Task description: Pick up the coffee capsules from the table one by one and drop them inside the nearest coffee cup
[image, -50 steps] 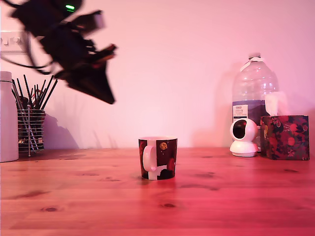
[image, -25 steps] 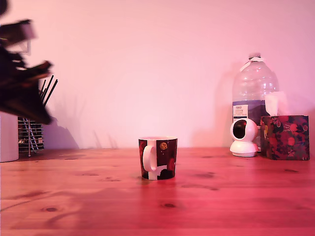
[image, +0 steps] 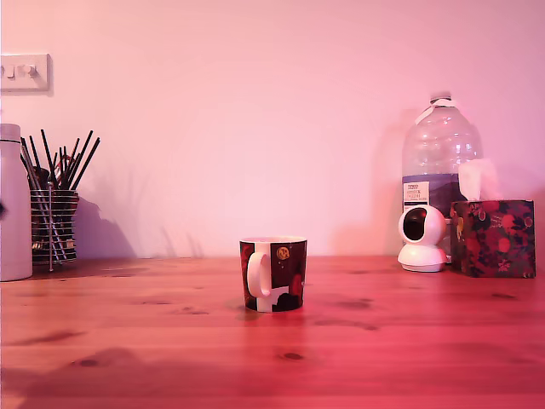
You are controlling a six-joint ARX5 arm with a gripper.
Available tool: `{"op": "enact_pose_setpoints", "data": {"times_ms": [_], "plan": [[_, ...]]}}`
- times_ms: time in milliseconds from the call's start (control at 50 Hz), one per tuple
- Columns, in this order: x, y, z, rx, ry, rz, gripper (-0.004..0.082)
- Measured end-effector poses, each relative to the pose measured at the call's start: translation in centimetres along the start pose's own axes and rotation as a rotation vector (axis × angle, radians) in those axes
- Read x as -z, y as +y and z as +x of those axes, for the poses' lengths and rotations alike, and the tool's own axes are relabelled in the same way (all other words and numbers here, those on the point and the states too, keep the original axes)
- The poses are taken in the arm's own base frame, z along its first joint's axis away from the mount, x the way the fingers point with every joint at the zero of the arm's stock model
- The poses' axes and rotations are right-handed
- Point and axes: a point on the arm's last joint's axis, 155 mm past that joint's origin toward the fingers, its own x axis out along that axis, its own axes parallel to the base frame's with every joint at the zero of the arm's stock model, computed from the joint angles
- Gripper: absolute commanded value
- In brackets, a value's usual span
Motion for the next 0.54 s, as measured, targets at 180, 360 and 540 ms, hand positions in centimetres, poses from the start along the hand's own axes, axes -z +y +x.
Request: {"op": "enact_pose_setpoints", "data": {"times_ms": [180,360,540], "plan": [[-3.1,-0.5,-3.2,0.004,-0.172,-0.001,-0.0015],[-4.1,-0.9,-5.5,0.013,-0.271,-0.005,-0.0015],[-4.7,-1.1,-6.5,0.018,-0.315,-0.005,-0.0015]]}}
